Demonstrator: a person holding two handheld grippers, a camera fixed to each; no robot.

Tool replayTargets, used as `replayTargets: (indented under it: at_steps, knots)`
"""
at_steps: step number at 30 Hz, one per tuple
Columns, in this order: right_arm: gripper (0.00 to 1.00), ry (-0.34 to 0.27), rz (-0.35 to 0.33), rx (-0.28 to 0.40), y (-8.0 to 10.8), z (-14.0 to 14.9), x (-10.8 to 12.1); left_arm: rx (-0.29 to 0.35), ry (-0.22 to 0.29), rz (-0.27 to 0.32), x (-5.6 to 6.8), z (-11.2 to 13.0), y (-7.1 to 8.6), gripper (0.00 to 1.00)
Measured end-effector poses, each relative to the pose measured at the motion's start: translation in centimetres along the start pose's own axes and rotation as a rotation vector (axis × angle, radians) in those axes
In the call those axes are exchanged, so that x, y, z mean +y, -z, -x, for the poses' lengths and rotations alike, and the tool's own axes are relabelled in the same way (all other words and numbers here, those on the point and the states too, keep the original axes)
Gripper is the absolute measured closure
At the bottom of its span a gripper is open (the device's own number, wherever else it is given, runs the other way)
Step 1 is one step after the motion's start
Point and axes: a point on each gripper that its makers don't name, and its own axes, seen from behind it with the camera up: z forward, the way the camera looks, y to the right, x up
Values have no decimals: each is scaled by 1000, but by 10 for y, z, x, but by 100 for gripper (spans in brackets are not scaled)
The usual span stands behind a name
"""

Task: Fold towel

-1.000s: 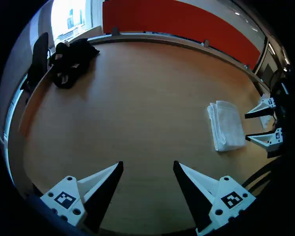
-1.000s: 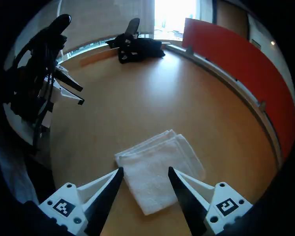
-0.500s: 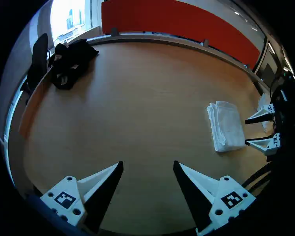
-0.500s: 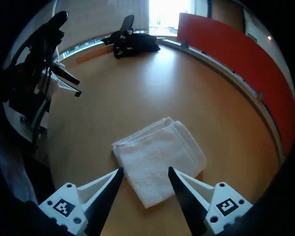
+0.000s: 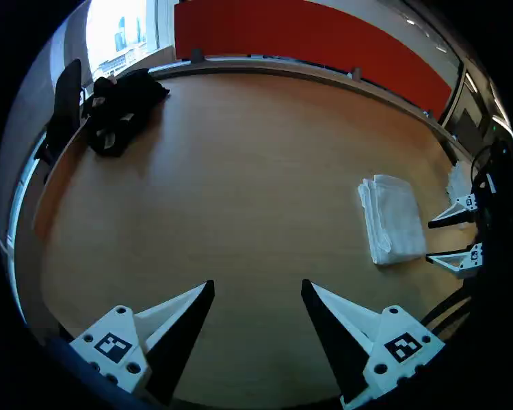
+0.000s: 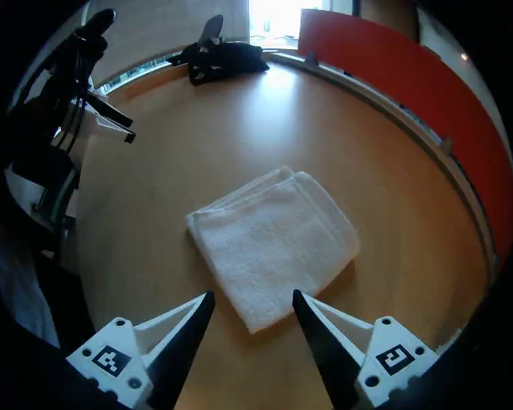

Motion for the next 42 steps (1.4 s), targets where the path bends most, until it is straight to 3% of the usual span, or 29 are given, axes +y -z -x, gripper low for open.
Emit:
replayTargets:
  at_steps: [7, 14, 25, 38, 42]
  knots:
    - [13, -35, 9, -27, -8, 18, 0, -2, 1, 0, 1, 1, -1, 6]
    - [23, -72, 3, -53, -14, 34, -1, -2, 2, 1, 2, 1, -1, 6]
    - [45, -80, 18, -58, -16, 38, 1, -4, -1, 4, 4, 2, -2, 6]
    - [89, -128, 29, -55, -13, 39, 5, 0, 0, 5, 4, 0, -2, 6]
    - [94, -130, 29, -50, -13, 39, 4, -2, -2, 4, 4, 0, -2, 6]
